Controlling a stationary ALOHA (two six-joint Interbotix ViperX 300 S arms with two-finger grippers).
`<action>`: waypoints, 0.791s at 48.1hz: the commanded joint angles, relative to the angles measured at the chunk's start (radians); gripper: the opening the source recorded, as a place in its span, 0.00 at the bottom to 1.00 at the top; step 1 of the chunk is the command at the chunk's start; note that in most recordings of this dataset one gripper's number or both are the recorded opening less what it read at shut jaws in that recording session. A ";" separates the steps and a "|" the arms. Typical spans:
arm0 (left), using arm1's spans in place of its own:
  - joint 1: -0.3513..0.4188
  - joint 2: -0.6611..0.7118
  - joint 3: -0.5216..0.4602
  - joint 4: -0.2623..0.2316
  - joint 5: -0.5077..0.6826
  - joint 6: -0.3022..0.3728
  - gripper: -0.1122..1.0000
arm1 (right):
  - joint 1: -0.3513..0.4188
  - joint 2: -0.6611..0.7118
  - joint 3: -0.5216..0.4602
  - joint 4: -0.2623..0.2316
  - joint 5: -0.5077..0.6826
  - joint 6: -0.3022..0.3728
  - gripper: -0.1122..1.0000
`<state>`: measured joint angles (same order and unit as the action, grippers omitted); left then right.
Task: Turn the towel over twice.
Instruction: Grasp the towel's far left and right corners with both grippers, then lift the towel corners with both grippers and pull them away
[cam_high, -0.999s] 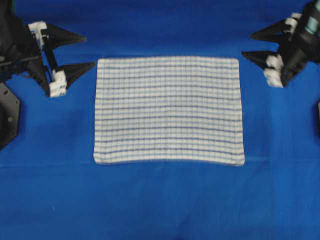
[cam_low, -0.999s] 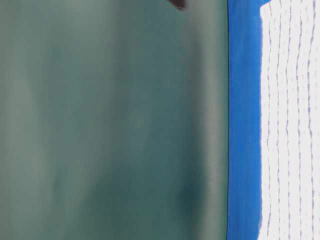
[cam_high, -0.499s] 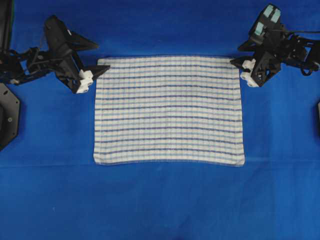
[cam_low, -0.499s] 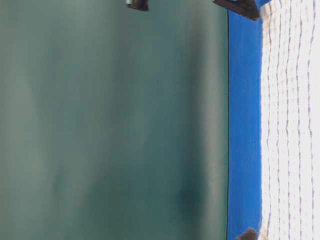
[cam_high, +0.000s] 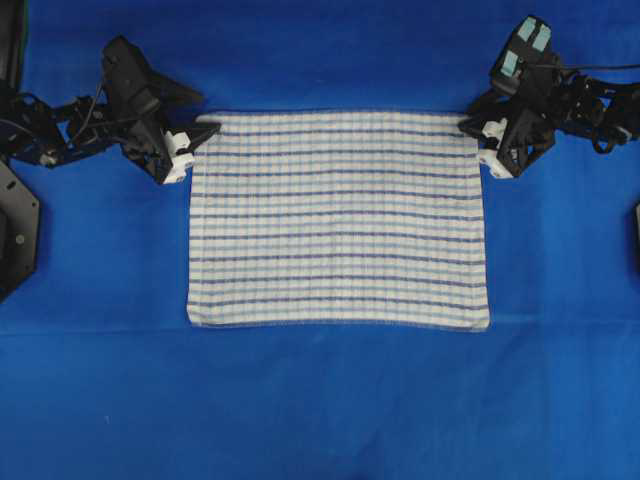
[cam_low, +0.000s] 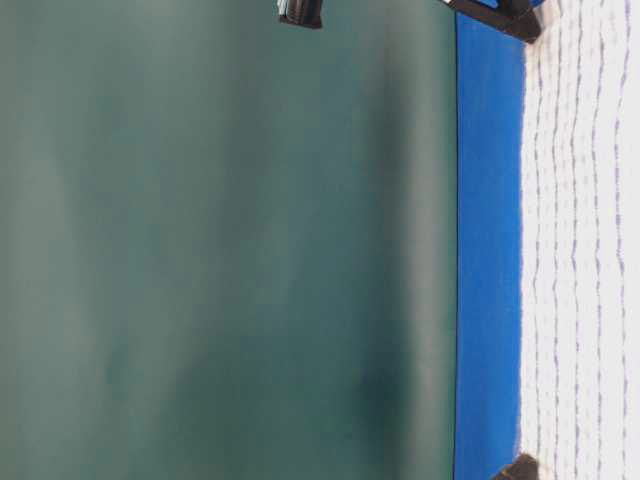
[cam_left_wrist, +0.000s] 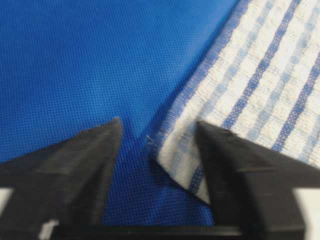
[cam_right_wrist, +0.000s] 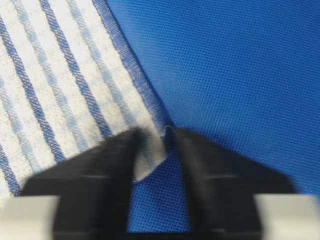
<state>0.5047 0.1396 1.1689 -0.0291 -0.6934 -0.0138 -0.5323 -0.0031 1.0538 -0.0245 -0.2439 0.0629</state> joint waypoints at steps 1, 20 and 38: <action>0.003 -0.006 -0.002 -0.002 0.020 0.000 0.48 | -0.005 -0.006 -0.009 0.002 -0.005 -0.002 0.33; -0.034 -0.049 0.002 -0.002 0.057 0.012 0.14 | -0.008 -0.048 -0.009 0.018 -0.006 0.006 0.15; 0.031 -0.379 -0.097 -0.002 0.310 0.100 0.14 | -0.152 -0.304 -0.041 0.018 0.046 -0.005 0.15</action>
<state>0.5093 -0.1626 1.1121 -0.0307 -0.4295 0.0736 -0.6443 -0.2362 1.0462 -0.0031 -0.2071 0.0629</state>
